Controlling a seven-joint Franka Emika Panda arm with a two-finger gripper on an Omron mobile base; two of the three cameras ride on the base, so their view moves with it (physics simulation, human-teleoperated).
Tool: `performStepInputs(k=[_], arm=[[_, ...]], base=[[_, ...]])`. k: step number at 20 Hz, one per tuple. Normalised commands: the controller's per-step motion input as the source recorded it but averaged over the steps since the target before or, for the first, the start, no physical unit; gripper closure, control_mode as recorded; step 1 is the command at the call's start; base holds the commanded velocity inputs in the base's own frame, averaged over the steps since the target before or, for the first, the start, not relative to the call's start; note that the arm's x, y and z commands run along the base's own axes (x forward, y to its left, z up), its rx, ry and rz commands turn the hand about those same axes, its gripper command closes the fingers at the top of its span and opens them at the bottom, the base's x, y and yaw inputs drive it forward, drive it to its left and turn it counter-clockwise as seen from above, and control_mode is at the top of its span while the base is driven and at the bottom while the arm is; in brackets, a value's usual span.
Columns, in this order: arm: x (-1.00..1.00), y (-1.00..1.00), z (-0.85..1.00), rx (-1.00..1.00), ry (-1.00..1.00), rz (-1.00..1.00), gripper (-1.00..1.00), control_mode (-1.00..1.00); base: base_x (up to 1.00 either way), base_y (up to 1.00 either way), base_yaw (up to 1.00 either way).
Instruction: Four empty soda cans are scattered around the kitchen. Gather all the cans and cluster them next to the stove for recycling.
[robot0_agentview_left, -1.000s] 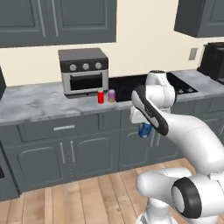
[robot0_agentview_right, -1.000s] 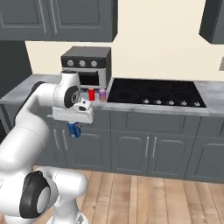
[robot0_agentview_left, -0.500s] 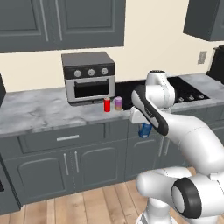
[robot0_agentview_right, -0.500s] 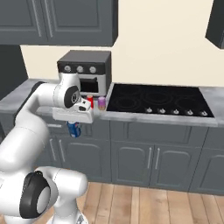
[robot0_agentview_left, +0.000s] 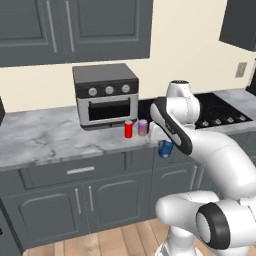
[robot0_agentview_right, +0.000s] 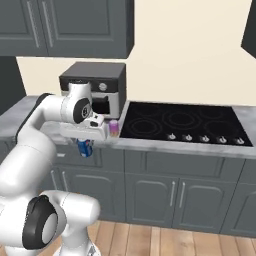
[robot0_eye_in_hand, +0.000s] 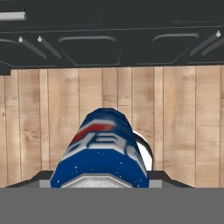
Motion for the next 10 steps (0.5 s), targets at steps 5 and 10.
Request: performStepInputs(k=[5, 10], arm=[[0.0, 0.0, 0.0, 0.0, 0.0, 0.0, 1.0, 1.0], [0.0, 0.0, 0.0, 0.0, 0.0, 0.0, 1.0, 1.0]], base=[[0.46, 0.24, 0.0], [0.45, 0.26, 0.0]])
